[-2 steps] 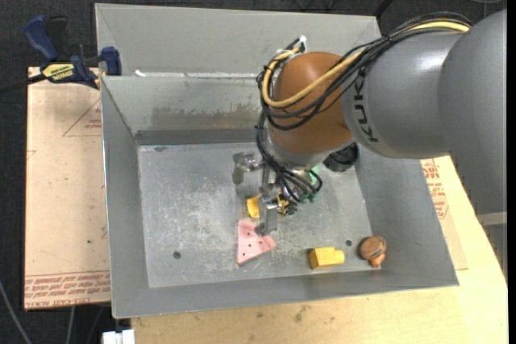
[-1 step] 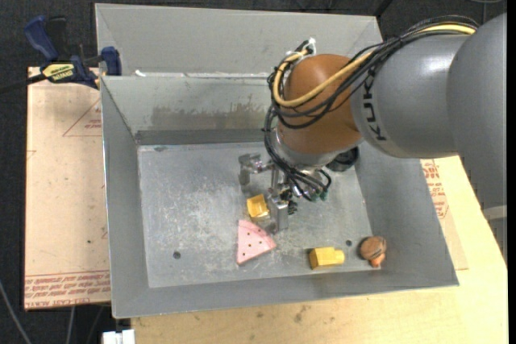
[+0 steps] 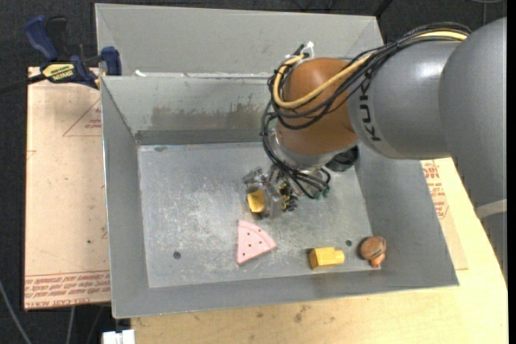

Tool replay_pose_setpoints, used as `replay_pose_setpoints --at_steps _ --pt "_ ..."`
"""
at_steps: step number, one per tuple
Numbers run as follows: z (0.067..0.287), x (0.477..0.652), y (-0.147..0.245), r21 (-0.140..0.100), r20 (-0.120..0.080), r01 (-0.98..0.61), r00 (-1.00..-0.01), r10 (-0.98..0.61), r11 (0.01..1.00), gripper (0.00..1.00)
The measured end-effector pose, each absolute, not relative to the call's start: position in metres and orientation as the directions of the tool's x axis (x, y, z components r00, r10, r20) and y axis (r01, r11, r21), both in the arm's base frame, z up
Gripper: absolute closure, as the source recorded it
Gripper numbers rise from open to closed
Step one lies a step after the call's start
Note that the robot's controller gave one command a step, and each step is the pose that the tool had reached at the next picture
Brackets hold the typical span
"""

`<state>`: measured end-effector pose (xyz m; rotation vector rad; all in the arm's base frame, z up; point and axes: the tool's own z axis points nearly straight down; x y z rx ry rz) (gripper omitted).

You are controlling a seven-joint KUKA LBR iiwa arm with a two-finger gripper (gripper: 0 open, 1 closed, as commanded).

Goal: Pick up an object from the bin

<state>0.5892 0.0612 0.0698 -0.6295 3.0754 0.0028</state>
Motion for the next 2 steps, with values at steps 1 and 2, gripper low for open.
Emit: replay_pose_setpoints --at_steps 1,2 --pt "0.070 0.589 0.061 0.002 -0.003 -0.393 -0.919 -0.393 0.919 1.00" --pt "0.238 0.572 0.086 -0.002 -0.009 -0.440 -0.898 -0.440 0.898 1.00"
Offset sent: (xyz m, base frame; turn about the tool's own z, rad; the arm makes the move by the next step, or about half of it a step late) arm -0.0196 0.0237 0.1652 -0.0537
